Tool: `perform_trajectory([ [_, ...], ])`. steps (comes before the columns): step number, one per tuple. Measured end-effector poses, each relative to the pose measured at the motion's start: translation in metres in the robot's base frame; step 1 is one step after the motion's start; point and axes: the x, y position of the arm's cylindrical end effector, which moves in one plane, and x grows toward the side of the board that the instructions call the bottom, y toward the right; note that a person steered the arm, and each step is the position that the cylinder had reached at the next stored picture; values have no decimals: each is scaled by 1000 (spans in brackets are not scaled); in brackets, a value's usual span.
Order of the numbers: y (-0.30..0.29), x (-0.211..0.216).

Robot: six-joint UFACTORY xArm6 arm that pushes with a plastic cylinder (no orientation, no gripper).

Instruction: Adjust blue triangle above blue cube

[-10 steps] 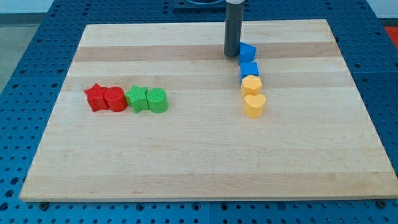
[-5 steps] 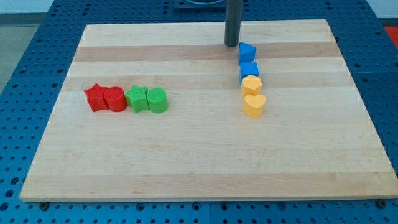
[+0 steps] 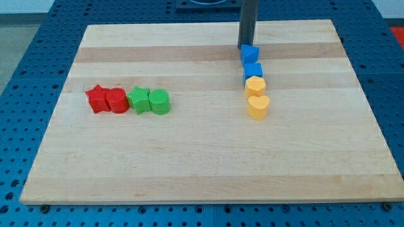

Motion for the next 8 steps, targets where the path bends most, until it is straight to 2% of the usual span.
perform_trajectory([
  [8, 3, 20],
])
